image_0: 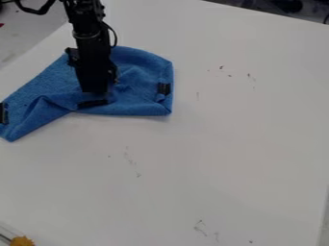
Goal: Unfold the cloth from top to bottom
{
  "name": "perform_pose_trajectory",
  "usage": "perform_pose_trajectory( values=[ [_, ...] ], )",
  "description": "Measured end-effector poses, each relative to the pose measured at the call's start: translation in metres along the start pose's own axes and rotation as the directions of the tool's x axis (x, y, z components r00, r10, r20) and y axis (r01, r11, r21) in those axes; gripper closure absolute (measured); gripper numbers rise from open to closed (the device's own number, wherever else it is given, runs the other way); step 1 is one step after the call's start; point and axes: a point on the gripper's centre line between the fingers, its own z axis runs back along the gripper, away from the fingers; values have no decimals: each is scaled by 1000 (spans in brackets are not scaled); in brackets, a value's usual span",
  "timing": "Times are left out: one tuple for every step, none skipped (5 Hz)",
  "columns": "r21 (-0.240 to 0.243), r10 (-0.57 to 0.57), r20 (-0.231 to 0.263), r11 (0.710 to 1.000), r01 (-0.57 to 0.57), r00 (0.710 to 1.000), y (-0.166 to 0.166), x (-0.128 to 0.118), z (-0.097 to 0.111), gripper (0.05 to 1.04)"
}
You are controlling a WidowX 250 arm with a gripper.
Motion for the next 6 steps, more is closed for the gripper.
perform_pose_trajectory(
  values=[
    [10, 5, -2, 1000, -5, 1000, 2, 0, 0, 983],
    [35, 5, -28, 999, -4, 1000, -1, -2, 1, 1028],
    [97, 8, -27, 995, -6, 1000, -16, 0, 29, 1030],
    [116, 66, -28, 991, -62, 997, -42, -11, 54, 1030],
    [99, 127, -34, 987, -123, 991, -68, -34, 58, 1030],
    [15, 178, -28, 984, -178, 984, -85, -59, 41, 1030]
  ],
)
